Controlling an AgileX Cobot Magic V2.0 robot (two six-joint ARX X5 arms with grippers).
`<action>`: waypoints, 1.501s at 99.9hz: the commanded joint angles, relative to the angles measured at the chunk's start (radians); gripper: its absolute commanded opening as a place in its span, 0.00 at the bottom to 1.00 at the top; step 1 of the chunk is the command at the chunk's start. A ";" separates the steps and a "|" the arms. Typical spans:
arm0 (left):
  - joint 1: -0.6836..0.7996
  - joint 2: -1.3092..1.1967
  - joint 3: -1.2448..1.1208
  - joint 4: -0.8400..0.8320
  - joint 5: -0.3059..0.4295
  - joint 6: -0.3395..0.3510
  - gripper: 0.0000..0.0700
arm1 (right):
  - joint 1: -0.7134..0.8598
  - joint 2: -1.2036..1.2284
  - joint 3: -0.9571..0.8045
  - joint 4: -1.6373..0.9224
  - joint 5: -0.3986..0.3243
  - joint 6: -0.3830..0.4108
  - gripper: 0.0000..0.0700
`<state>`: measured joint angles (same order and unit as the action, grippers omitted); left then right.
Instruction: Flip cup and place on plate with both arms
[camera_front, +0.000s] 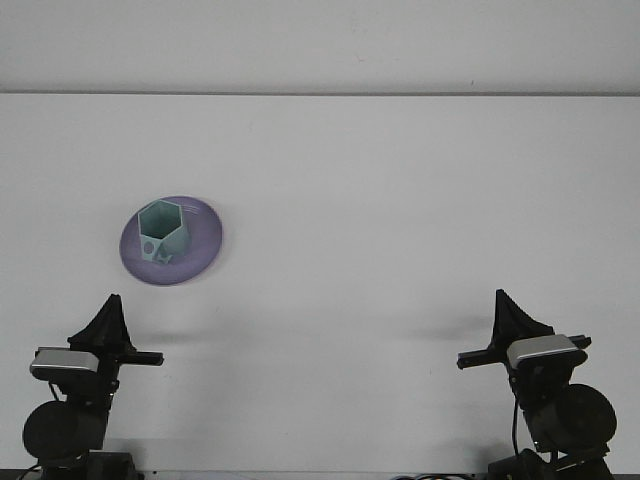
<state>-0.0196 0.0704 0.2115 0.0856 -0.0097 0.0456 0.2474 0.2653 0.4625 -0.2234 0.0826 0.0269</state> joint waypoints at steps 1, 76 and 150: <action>-0.008 -0.028 -0.031 0.020 -0.019 -0.006 0.02 | 0.002 0.004 0.008 0.007 0.004 -0.005 0.00; -0.014 -0.067 -0.198 0.097 -0.016 -0.012 0.02 | 0.002 0.004 0.008 0.008 0.004 -0.005 0.00; -0.014 -0.067 -0.198 0.096 -0.016 -0.012 0.02 | -0.152 -0.115 -0.163 0.039 -0.044 -0.243 0.00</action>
<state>-0.0315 0.0036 0.0330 0.1722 -0.0246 0.0353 0.1295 0.1749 0.3584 -0.1898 0.0811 -0.1234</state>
